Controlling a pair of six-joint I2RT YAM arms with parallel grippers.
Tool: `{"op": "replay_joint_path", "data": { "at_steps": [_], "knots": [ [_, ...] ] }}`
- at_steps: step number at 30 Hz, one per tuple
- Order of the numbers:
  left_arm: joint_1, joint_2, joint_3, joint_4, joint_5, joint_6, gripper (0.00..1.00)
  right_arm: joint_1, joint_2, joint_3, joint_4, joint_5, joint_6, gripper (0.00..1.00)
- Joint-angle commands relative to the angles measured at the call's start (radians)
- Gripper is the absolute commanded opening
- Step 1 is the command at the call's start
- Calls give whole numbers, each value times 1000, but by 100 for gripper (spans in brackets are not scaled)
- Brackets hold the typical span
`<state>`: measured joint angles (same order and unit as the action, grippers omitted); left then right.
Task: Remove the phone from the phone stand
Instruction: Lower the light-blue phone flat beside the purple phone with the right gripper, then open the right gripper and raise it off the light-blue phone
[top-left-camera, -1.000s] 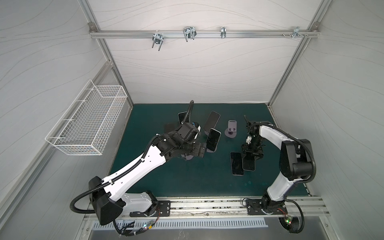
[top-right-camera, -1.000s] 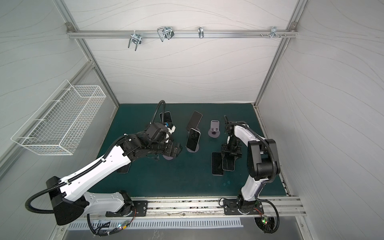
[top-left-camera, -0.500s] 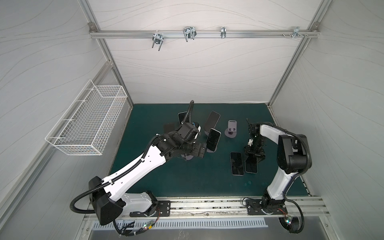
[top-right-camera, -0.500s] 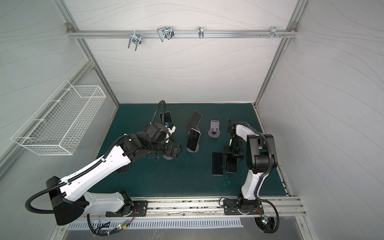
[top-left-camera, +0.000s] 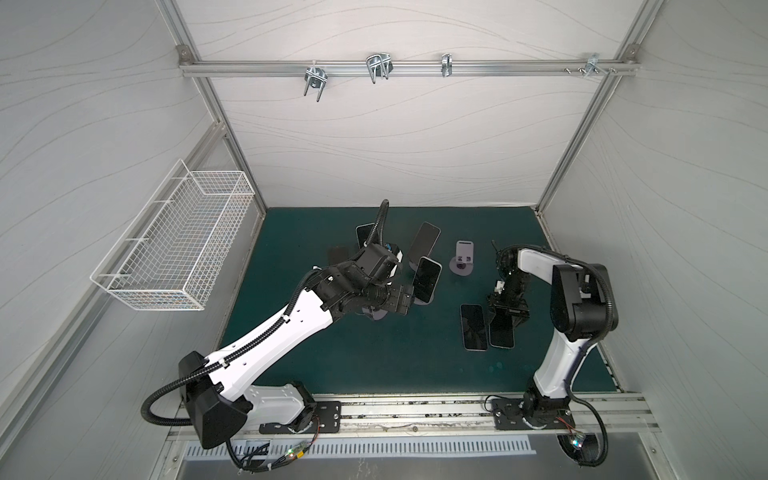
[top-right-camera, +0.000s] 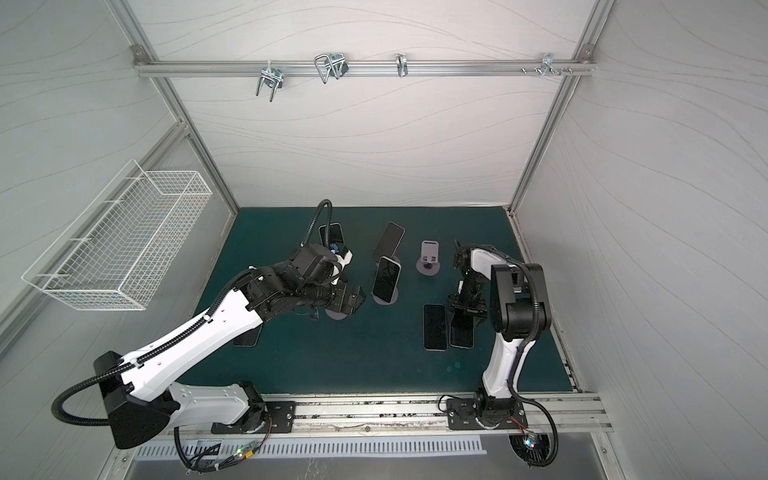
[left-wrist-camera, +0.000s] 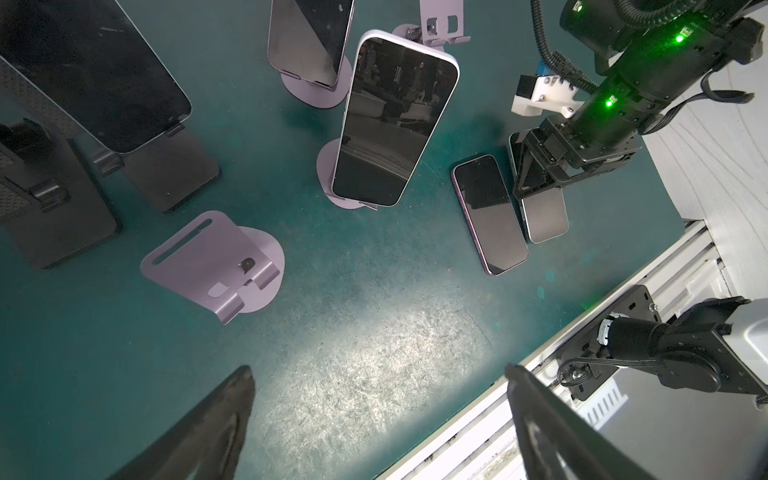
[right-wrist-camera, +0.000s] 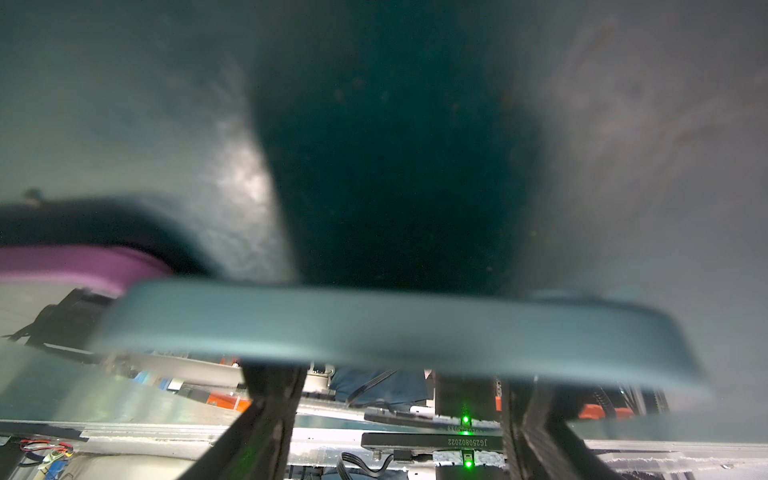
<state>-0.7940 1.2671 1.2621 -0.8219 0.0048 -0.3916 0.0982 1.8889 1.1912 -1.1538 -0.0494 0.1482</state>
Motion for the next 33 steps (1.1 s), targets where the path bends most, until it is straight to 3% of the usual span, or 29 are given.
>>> {"op": "replay_joint_path", "data": {
  "at_steps": [1,9,17,33],
  "knots": [
    [2,0,46,-8,-1,15,96,-4,11,-2,-41,-12,-17,75],
    [2,3,45,-11,-2,16,96,-4,23,-4,-38,1,-16,85],
    [2,-7,40,-11,-11,17,96,-4,12,-1,-43,-10,-16,88],
    [2,-43,35,-11,-19,16,96,-8,-127,38,-87,-7,34,99]
  ]
}}
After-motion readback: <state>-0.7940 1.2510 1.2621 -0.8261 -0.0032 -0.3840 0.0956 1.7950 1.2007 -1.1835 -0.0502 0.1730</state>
